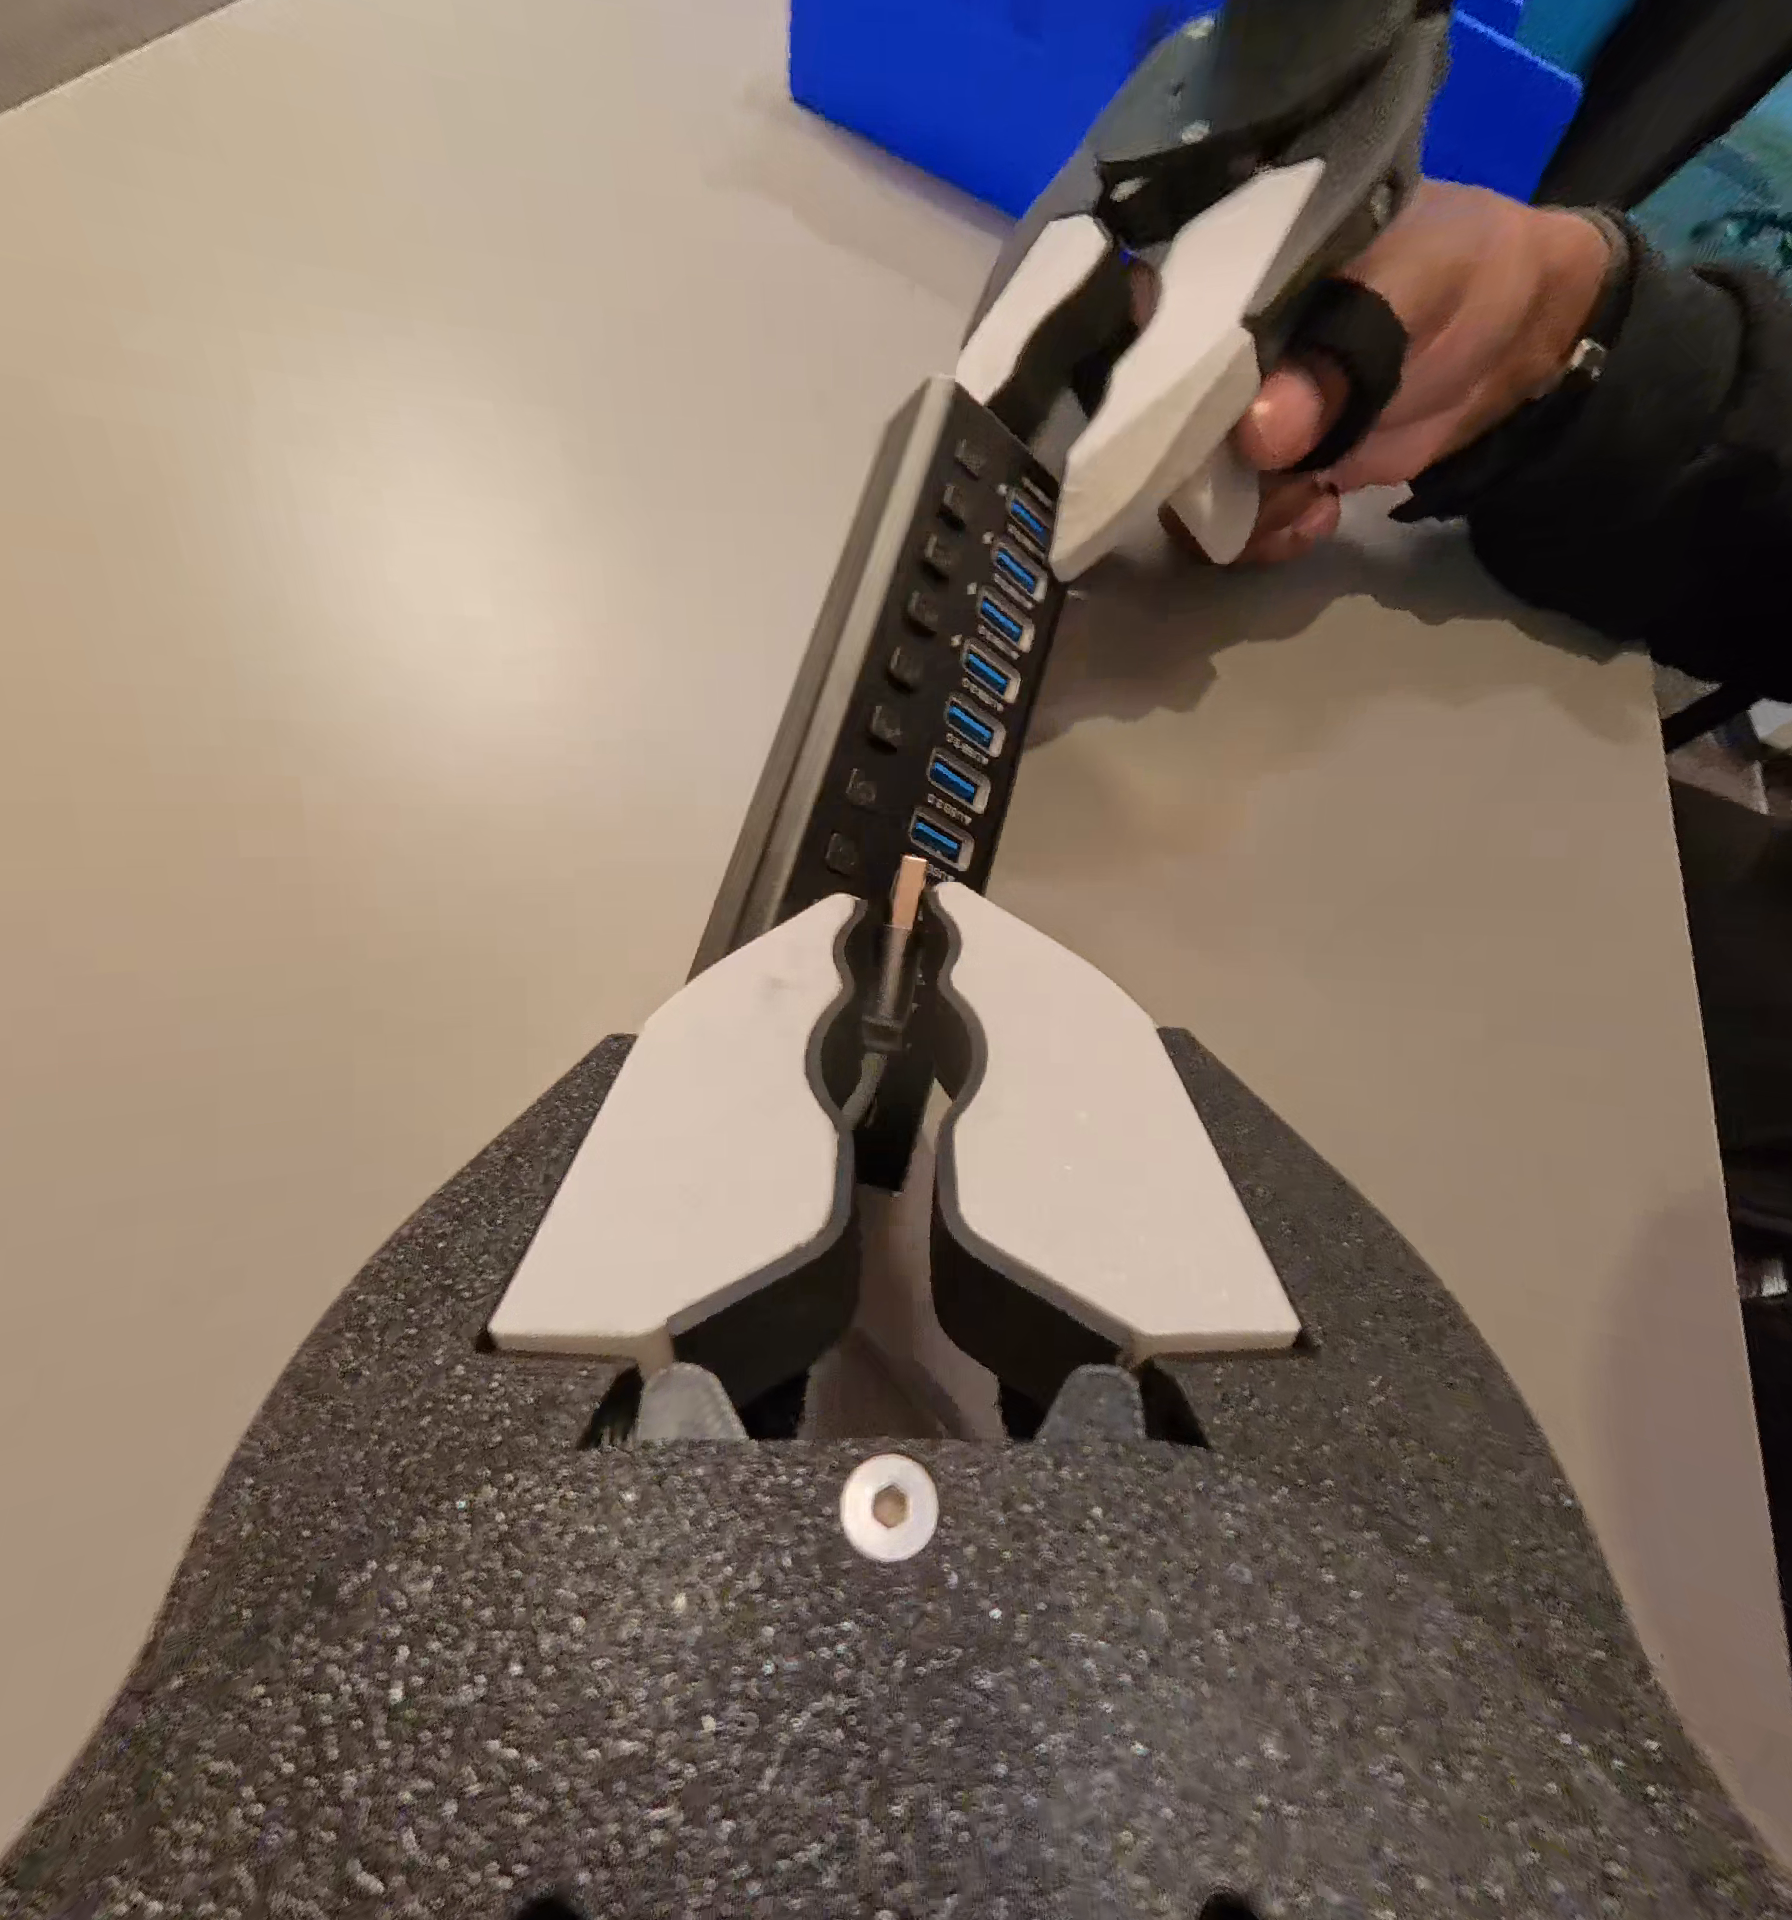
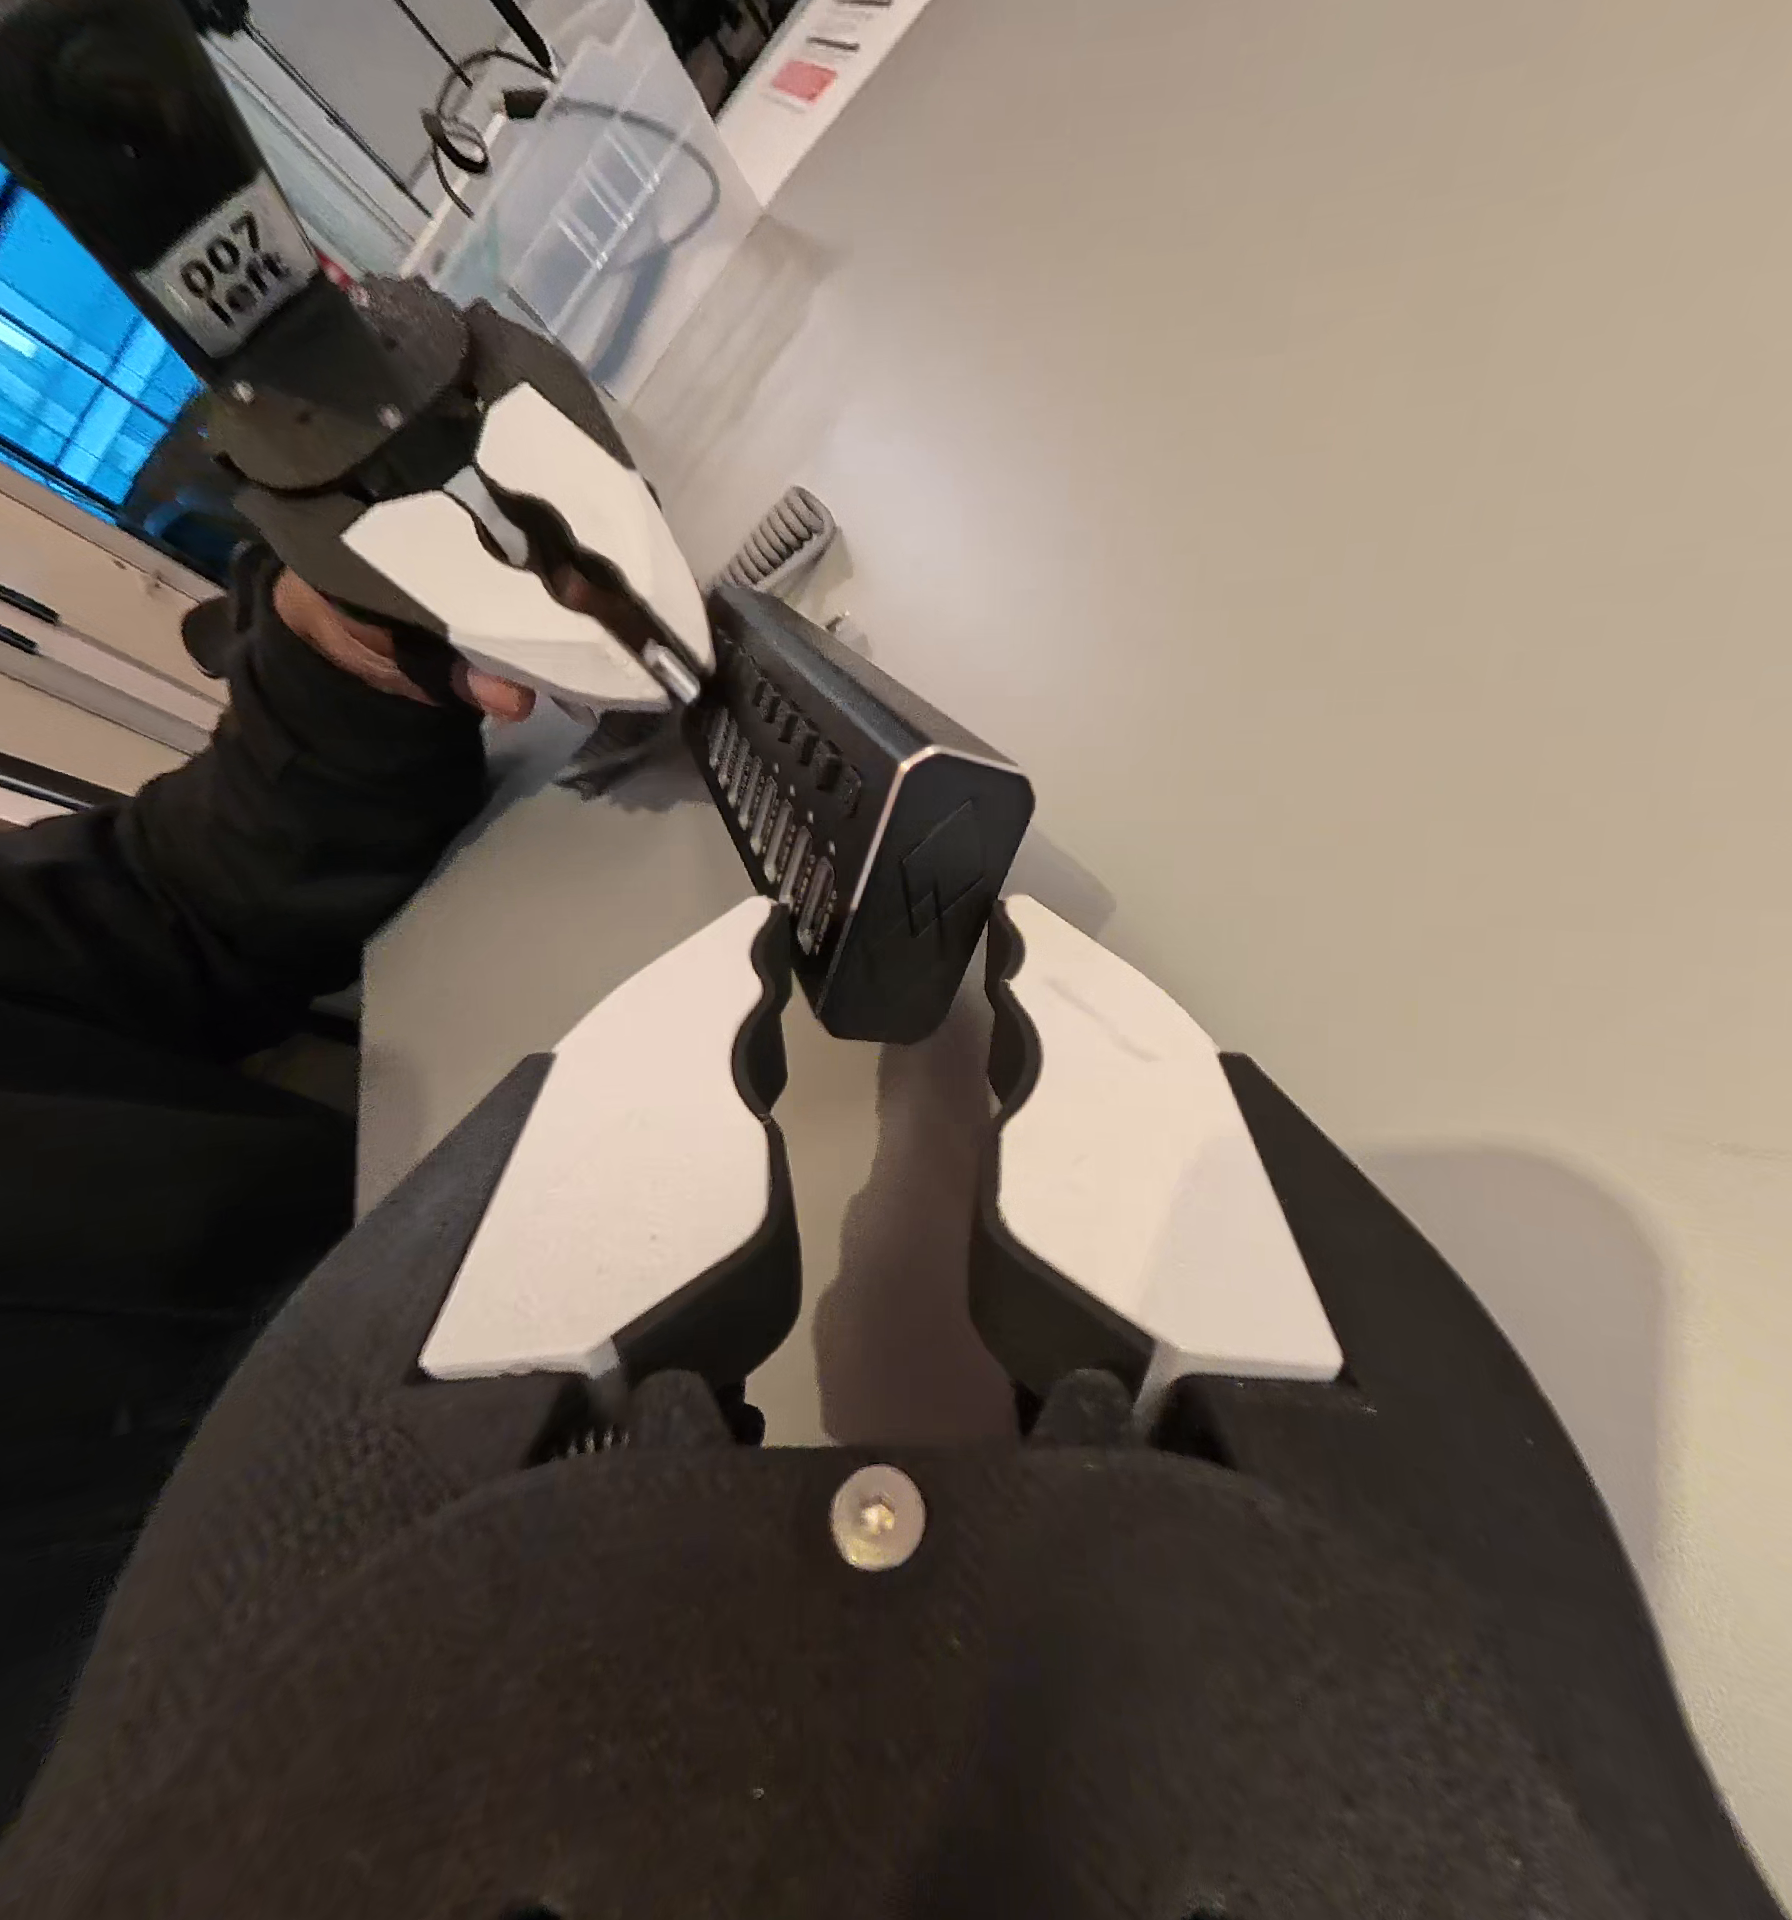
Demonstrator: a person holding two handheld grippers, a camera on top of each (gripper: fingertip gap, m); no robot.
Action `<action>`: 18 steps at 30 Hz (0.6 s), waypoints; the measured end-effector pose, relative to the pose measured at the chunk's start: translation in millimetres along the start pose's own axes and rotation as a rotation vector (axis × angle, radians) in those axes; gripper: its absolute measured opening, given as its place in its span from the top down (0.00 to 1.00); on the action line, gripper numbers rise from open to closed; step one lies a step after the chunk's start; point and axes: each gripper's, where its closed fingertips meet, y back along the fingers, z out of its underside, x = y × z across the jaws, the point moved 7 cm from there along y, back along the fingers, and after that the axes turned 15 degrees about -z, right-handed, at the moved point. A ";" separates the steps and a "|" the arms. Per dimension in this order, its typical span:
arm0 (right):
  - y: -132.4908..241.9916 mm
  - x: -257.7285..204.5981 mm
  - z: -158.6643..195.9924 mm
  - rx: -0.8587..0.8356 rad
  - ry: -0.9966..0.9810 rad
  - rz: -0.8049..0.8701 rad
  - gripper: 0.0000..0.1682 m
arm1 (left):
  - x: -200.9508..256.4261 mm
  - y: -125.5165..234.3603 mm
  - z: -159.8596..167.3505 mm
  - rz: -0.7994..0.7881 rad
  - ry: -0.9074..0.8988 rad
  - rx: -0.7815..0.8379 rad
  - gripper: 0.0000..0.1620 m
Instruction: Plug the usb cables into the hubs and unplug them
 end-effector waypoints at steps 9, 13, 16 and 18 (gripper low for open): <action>-2.1 6.0 4.4 -0.094 0.037 0.175 0.78 | -15.2 4.0 2.8 -0.034 0.087 -0.001 0.95; -2.5 8.0 3.1 -0.121 0.090 0.267 0.83 | -17.4 4.1 4.4 -0.027 0.110 -0.010 0.95; -2.6 8.1 0.2 -0.134 0.111 0.285 0.84 | -18.6 2.3 5.8 -0.013 0.130 -0.012 0.95; -2.2 8.9 0.1 -0.133 0.109 0.275 0.84 | -19.2 1.4 6.8 -0.004 0.140 -0.015 0.95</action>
